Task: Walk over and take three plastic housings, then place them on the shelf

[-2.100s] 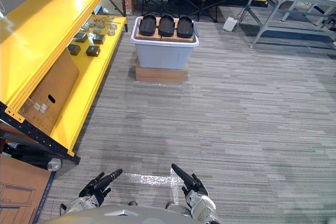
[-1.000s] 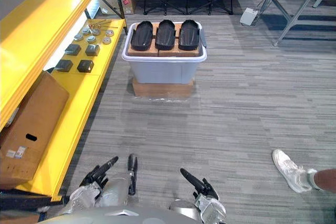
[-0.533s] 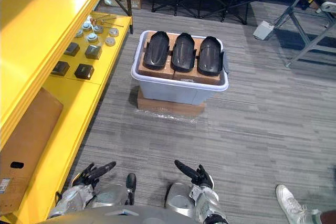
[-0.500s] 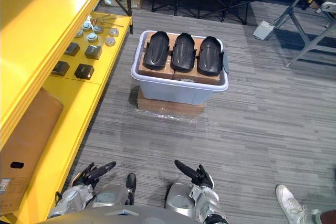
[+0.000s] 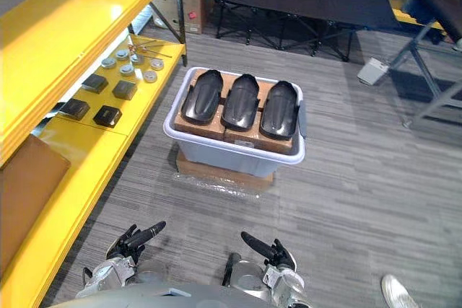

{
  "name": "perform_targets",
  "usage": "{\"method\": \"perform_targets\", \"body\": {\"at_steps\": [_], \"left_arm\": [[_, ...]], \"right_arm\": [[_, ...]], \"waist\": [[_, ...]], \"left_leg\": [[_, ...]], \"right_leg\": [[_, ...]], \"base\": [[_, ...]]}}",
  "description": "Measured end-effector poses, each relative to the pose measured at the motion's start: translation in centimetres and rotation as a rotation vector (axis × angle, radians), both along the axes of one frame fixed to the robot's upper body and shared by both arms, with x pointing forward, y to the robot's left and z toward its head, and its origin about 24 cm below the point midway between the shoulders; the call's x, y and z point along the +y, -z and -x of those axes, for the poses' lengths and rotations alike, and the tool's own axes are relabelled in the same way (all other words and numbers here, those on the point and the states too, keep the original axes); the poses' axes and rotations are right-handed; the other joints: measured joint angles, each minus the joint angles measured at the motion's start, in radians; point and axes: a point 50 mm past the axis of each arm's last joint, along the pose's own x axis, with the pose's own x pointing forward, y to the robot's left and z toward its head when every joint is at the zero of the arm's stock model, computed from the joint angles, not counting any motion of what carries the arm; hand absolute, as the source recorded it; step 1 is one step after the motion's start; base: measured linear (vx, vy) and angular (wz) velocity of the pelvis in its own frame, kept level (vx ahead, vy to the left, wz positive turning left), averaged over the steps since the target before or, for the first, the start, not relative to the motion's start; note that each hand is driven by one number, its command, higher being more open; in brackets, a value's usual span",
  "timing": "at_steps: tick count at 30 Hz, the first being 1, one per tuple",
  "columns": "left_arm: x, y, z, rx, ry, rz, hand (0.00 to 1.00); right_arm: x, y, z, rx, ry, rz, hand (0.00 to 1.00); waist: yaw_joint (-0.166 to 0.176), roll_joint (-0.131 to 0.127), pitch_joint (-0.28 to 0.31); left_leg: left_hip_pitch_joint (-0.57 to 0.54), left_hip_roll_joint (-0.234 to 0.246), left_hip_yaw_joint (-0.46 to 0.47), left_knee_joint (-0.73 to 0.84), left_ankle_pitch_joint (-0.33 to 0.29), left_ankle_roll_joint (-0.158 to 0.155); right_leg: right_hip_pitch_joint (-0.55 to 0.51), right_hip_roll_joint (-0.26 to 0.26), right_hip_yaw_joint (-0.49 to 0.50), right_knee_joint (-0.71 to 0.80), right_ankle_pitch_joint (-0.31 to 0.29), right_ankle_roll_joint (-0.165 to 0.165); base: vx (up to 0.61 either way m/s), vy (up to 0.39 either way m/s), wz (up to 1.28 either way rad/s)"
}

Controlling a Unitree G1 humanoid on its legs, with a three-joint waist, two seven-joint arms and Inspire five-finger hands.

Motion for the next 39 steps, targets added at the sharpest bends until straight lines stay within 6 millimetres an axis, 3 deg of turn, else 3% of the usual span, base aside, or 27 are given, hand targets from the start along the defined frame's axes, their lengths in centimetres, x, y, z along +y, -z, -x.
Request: {"method": "perform_targets", "body": {"at_steps": [2, 3, 5, 7, 11, 12, 13, 16, 20, 24, 29, 33, 39], "left_arm": [[-0.7, 0.1, 0.1, 0.007, 0.013, 0.008, 1.0], [-0.8, 0.1, 0.1, 0.008, 0.011, 0.008, 1.0], [-0.4, -0.1, -0.2, -0.002, 0.016, -0.007, 1.0], [-0.1, -0.2, -0.4, -0.008, 0.034, -0.022, 1.0], [-0.4, -0.6, -0.9, -0.031, 0.069, -0.038, 1.0], [-0.3, -0.8, -1.3, -0.043, 0.068, -0.042, 1.0], [-0.3, -0.9, -1.3, -0.046, 0.069, -0.042, 1.0], [0.1, -1.0, -1.5, -0.05, 0.084, -0.064, 1.0], [0.7, -1.0, -1.2, -0.037, 0.095, -0.086, 1.0], [1.1, -0.8, -0.6, -0.017, 0.095, -0.096, 1.0], [1.6, -0.5, 0.7, 0.016, 0.114, -0.116, 1.0], [2.2, -0.3, 1.8, 0.034, 0.084, -0.121, 1.0], [2.4, -0.5, 1.5, 0.015, 0.107, -0.144, 1.0]], "right_arm": [[-0.5, -0.2, -0.2, -0.021, 0.004, 0.02, 1.0], [-0.5, -0.3, -0.4, -0.031, 0.005, 0.024, 1.0], [0.3, -0.5, -0.8, -0.066, 0.012, 0.023, 1.0], [0.5, -0.6, -0.9, -0.066, 0.026, 0.035, 1.0], [0.0, -2.1, -2.5, -0.165, 0.06, 0.095, 1.0], [-0.1, -3.5, -3.6, -0.24, 0.058, 0.143, 1.0], [-0.1, -3.7, -3.7, -0.251, 0.06, 0.15, 1.0], [0.0, -6.9, -6.2, -0.437, 0.093, 0.202, 1.0], [-0.5, -9.2, -6.7, -0.563, 0.117, 0.241, 1.0], [-1.6, -9.4, -6.2, -0.565, 0.157, 0.26, 1.0], [-2.0, -9.1, -5.5, -0.538, 0.175, 0.271, 1.0], [-3.2, -9.8, -6.7, -0.518, 0.229, 0.32, 1.0], [-5.2, -12.1, -9.0, -0.573, 0.202, 0.392, 1.0]], "waist": [[-0.006, 0.025, -0.007], [-0.005, 0.028, -0.007], [-0.004, -0.005, -0.017], [0.0, -0.018, -0.011], [-0.006, -0.022, -0.01], [-0.01, -0.03, -0.005], [-0.011, -0.032, -0.004], [-0.025, -0.06, 0.002], [-0.026, -0.081, 0.002], [-0.03, -0.097, -0.006], [-0.043, -0.098, -0.009], [-0.048, -0.104, -0.022], [-0.041, -0.109, -0.026]], "left_leg": [[0.002, -0.016, 0.039, -0.175, 0.001, 0.02], [0.004, -0.023, 0.045, -0.215, 0.031, 0.058], [0.037, -0.068, 0.065, -0.307, 0.073, 0.067], [0.035, -0.088, 0.074, -0.309, 0.075, 0.07], [0.041, -0.12, 0.088, -0.31, 0.073, 0.073], [0.042, -0.124, 0.096, -0.31, 0.072, 0.074], [0.043, -0.124, 0.098, -0.31, 0.072, 0.074], [0.055, -0.121, 0.118, -0.325, 0.07, 0.077], [0.075, -0.106, 0.143, -0.344, 0.07, 0.077], [0.077, -0.104, 0.147, -0.347, 0.07, 0.077], [0.094, -0.104, 0.149, -0.372, 0.081, 0.092], [0.102, -0.108, 0.156, -0.396, 0.093, 0.111], [0.068, -0.112, 0.15, -0.398, 0.106, 0.121]], "right_leg": [[0.018, -0.005, 0.0, -0.042, 0.014, 0.016], [0.019, -0.007, 0.001, -0.047, 0.017, 0.022], [0.02, -0.038, 0.008, -0.093, 0.041, 0.05], [0.023, -0.053, 0.01, -0.112, 0.052, 0.057], [0.03, -0.084, 0.013, -0.12, 0.056, 0.064], [0.027, -0.089, 0.02, -0.12, 0.059, 0.069], [0.027, -0.089, 0.022, -0.12, 0.06, 0.069], [0.019, -0.088, 0.039, -0.12, 0.065, 0.075], [0.017, -0.076, 0.063, -0.133, 0.089, 0.072], [0.016, -0.073, 0.066, -0.139, 0.091, 0.074], [0.022, -0.069, 0.068, -0.151, 0.098, 0.071], [0.022, -0.069, 0.082, -0.161, 0.116, 0.072], [-0.007, -0.07, 0.08, -0.169, 0.127, 0.075]], "base": [[0.1, 0.072, -0.03], [0.11, 0.12, -0.09], [0.15, 0.099, -0.05], [0.12, 0.081, -0.03], [0.13, 0.111, -0.03], [0.05, 0.048, -0.07], [0.04, 0.045, -0.15], [0.0, 0.013, -0.17], [-0.04, 0.012, -0.21], [-0.06, -0.012, -0.08], [-0.09, -0.022, -0.05], [-0.11, -0.005, -0.05], [-0.06, -0.005, 0.03]]}}
